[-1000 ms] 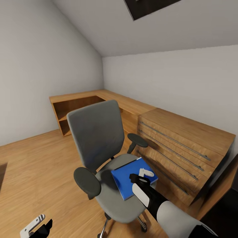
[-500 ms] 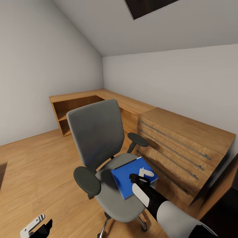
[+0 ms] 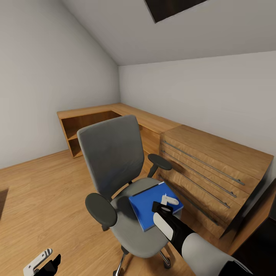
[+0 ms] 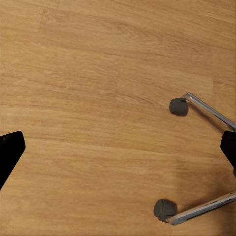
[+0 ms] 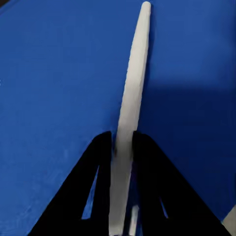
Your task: In the bedroom, organize the workspace by keeping the computer under the desk, ensuring the monitor is on the desk, placing the keyboard on the desk next to the monitor, placing the mouse on the desk next to the keyboard, moving the folder from the swivel chair onto the desk next to the mouse, stacking the notebook on top of the folder with the pen on top of the notebook, and positioning the swivel chair next to the desk.
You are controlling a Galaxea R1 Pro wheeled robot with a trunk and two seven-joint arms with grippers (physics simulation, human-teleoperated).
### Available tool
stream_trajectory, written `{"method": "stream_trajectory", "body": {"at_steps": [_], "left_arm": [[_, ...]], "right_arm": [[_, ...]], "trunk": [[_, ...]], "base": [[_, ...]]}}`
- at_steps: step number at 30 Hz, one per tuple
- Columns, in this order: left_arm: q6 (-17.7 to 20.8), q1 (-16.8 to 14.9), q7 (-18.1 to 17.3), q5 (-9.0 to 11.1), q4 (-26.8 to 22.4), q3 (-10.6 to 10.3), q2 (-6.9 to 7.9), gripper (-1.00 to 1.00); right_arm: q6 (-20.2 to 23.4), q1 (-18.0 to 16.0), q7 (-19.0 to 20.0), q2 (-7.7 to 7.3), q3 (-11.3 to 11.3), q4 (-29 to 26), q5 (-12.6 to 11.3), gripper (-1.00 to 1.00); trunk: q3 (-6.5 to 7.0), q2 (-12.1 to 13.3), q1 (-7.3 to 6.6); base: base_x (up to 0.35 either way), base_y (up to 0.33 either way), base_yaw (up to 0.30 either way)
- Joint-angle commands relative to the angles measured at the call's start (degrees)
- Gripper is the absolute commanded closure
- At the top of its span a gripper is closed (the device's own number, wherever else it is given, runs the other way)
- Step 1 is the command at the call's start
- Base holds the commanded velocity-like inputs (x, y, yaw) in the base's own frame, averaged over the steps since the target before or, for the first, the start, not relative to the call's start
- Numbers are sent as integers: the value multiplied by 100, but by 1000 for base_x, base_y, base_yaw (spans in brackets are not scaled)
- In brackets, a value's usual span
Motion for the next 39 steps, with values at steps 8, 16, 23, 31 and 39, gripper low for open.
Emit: {"method": "stream_trajectory", "body": {"at_steps": [8,16,23,31,39], "left_arm": [[26,3,26,32,-15,3,1,-100],[26,3,26,32,-15,3,1,-100],[26,3,29,32,-15,3,1,-100],[18,3,31,30,6,3,1,-100],[17,3,31,34,20,1,1,-100]], "right_arm": [[46,-6,-45,-4,36,-9,-18,100],[46,-6,-45,-4,36,-9,-18,100],[46,-6,-45,-4,36,-9,-18,100],[46,-6,-45,-4,31,-13,-18,100],[77,-1,-65,-39,34,-284,-18,100]], "trunk": [[-5,-3,0],[-5,-3,0],[-5,-3,0],[-5,-3,0],[121,278,-154]], "base": [[0,0,0],[0,0,0],[0,0,0],[0,0,0],[0,0,0]]}}
